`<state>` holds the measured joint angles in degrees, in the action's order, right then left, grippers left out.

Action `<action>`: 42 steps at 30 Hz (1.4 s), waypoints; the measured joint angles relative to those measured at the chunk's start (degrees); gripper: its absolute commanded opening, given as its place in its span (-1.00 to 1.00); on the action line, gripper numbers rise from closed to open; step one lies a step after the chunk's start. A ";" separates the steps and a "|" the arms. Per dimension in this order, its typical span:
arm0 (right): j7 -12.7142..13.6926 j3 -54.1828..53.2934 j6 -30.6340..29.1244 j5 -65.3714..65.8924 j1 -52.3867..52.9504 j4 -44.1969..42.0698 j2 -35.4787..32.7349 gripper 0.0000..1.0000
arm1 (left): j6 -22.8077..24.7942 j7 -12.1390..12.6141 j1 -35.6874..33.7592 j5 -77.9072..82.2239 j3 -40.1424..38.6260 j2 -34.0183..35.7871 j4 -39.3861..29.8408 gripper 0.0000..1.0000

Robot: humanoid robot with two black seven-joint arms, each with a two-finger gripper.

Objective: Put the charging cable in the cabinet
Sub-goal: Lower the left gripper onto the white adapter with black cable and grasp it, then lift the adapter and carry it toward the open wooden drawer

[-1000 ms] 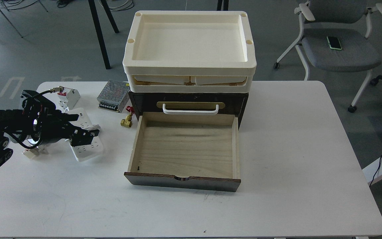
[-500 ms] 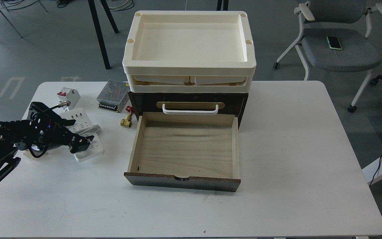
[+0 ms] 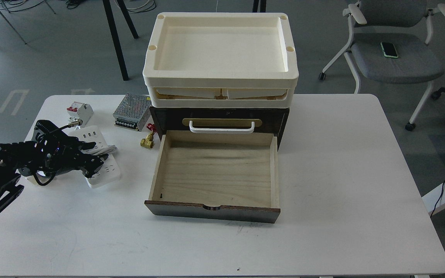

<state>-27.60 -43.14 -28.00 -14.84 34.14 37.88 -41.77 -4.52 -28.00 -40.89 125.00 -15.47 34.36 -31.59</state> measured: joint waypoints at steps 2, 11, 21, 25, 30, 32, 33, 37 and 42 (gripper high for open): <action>0.00 -0.01 0.00 -0.68 -0.32 0.00 -0.21 0.99 | -0.06 0.00 0.00 0.00 0.00 -0.16 0.18 -1.00; 0.03 -0.18 0.00 -1.51 -1.28 -0.01 -0.45 0.99 | -1.14 0.00 -1.09 0.00 -0.15 0.07 -0.68 -1.00; 0.08 -0.20 0.00 -1.45 -1.76 -0.31 -0.49 0.99 | 12.21 0.02 -5.10 -13.48 -1.51 20.60 -25.26 -1.00; 0.09 -0.20 0.00 -1.42 -1.79 -0.19 -0.49 0.99 | 16.89 0.03 -4.89 -25.79 -1.43 29.58 -38.39 -1.00; 0.09 -0.20 0.00 -1.42 -1.80 -0.31 -0.49 0.99 | 20.42 0.02 -4.22 -42.00 -0.82 38.43 -55.07 -1.00; 0.09 -0.16 0.00 -1.42 -1.87 -0.43 -0.49 0.99 | 22.54 0.02 -4.15 -48.69 -0.77 40.47 -61.53 -1.00; 0.09 -0.13 0.00 -1.42 -1.98 -0.45 -0.49 0.99 | 23.16 0.01 -4.14 -50.99 -0.78 40.72 -63.79 -1.00; 0.10 -0.10 0.00 -1.42 -2.35 -0.32 -0.43 0.99 | 24.48 0.01 -4.15 -58.07 -1.11 36.06 -68.52 -1.00; 0.09 -0.14 0.00 -1.48 -2.93 -0.26 -0.42 0.99 | 24.56 0.01 -4.20 -62.90 -1.33 22.37 -64.06 -1.00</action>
<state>-27.51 -43.28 -28.00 -16.32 31.21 37.62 -42.19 20.04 -27.99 -45.09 62.10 -16.80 56.73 -95.65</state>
